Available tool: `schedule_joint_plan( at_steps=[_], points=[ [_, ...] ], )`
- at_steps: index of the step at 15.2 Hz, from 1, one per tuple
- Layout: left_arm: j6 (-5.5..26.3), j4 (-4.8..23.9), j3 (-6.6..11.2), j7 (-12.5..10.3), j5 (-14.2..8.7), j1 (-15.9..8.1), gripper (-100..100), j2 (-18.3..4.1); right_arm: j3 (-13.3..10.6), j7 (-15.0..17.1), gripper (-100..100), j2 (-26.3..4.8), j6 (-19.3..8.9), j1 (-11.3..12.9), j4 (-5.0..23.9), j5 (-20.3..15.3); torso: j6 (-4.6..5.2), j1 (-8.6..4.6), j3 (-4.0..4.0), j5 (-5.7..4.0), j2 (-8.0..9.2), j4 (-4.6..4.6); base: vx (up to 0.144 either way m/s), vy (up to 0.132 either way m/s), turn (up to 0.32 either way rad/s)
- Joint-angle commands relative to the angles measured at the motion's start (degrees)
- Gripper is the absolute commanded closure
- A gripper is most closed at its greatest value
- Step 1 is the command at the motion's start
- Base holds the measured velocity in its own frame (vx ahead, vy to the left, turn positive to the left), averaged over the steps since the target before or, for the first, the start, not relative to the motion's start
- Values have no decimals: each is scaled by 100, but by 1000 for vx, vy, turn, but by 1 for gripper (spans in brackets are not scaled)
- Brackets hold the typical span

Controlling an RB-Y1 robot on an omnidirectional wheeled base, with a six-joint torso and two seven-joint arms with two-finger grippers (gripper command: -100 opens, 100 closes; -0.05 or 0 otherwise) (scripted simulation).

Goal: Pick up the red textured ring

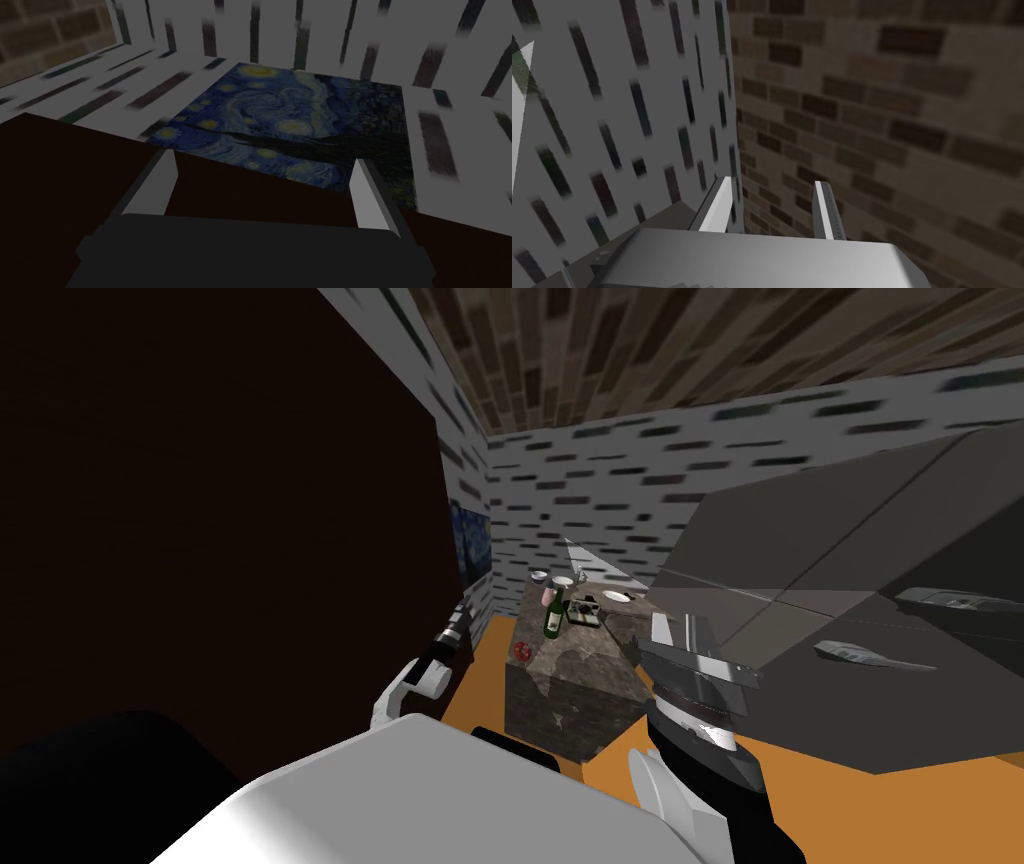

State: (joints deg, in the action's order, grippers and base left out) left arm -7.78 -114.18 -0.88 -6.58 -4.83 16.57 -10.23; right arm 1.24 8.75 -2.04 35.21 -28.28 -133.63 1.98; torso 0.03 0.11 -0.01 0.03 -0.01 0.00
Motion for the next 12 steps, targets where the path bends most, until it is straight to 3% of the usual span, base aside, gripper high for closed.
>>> schedule_joint_plan(
  at_steps=[1, 2, 3, 4, 5, 7, 8, 9, 10, 12],
  points=[
    [286, 193, -7, 21, -31, -179, -100, -53, 0, 0, 0, 0, 0, 0, 0, 0, 0, 0, 0, 0, 0, 0, -9, 23, -61],
    [286, 193, -7, 21, -31, -179, -100, -53, 0, 0, 0, 0, 0, 0, 0, 0, -1, 0, 0, 0, 0, 0, -6, 17, -13],
    [493, 428, -19, 51, -70, -409, -100, -107, 0, 0, 0, 0, 0, 0, 0, 0, -2, -2, 0, 0, 0, 0, -8, 17, -36],
    [567, 428, -19, 51, -70, -409, -100, -107, 0, 0, 0, 0, 0, 0, 0, 0, 0, -3, 0, 0, 0, 0, -9, 18, -99],
    [722, 633, -32, 82, -111, -639, -100, -153, 0, 0, 0, 0, 0, 0, 0, 0, -2, -3, 0, -1, 0, 0, -12, 22, -47],
    [863, 675, -32, 82, -111, -651, -100, -153, 0, 0, 0, 0, 0, 0, 0, 0, -1, 0, 1, 0, 1, 0, -9, 22, -41],
    [1075, 872, -45, 114, -154, -878, -100, -192, 0, 0, 0, 0, 0, 0, 0, 0, -2, -2, 1, 0, 1, 0, -8, 19, -45],
    [1172, 933, -45, 114, -154, -905, -100, -192, 0, 0, 0, 0, 0, 0, 0, 0, 0, -2, 0, 0, 0, 0, -8, 20, -64],
    [1333, 1068, -58, 148, -199, -1100, -100, -223, 0, 0, 0, 0, 0, 0, 0, 0, -1, -3, 0, 0, 0, 0, -10, 22, -86],
    [1492, 1200, -58, 148, -199, -1167, -100, -223, 0, 0, 0, 0, 0, 0, 0, 0, -1, -1, 0, 0, 0, 0, -11, 20, -48]
  ],
)
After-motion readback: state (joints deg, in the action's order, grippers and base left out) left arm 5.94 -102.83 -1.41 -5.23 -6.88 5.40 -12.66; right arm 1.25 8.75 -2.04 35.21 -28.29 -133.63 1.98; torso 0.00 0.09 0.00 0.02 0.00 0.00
